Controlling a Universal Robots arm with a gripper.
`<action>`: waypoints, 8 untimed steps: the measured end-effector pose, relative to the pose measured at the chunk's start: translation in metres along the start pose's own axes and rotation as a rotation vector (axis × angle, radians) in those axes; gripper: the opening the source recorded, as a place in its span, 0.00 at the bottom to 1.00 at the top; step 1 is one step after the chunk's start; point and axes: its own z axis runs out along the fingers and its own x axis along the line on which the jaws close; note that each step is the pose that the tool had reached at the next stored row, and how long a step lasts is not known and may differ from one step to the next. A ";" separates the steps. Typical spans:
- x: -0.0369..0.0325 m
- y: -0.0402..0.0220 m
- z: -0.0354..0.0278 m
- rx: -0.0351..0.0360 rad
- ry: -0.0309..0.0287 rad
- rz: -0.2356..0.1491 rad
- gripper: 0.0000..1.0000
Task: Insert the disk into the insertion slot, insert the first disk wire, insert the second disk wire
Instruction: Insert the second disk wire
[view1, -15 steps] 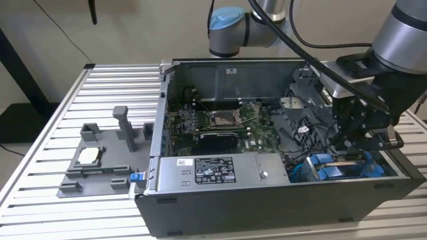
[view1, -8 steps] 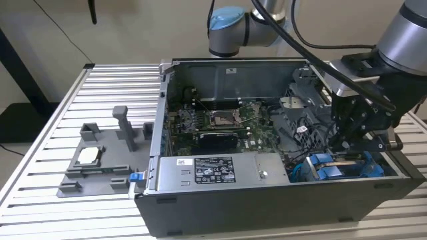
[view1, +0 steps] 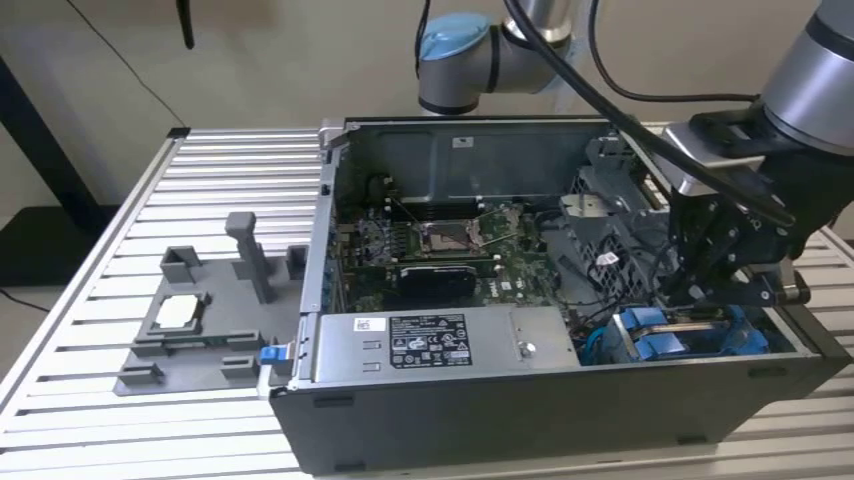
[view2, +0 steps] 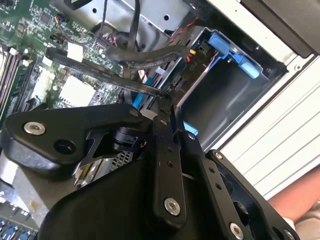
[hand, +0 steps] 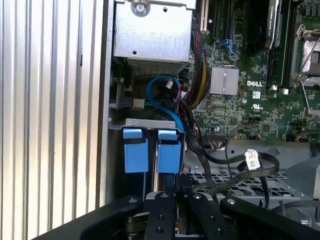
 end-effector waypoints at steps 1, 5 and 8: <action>0.0001 -0.0010 0.0003 -0.0002 -0.0001 0.001 0.16; 0.0007 -0.0042 0.0016 -0.0012 0.0002 0.007 0.16; 0.0011 -0.0057 0.0032 -0.0006 0.0002 0.015 0.16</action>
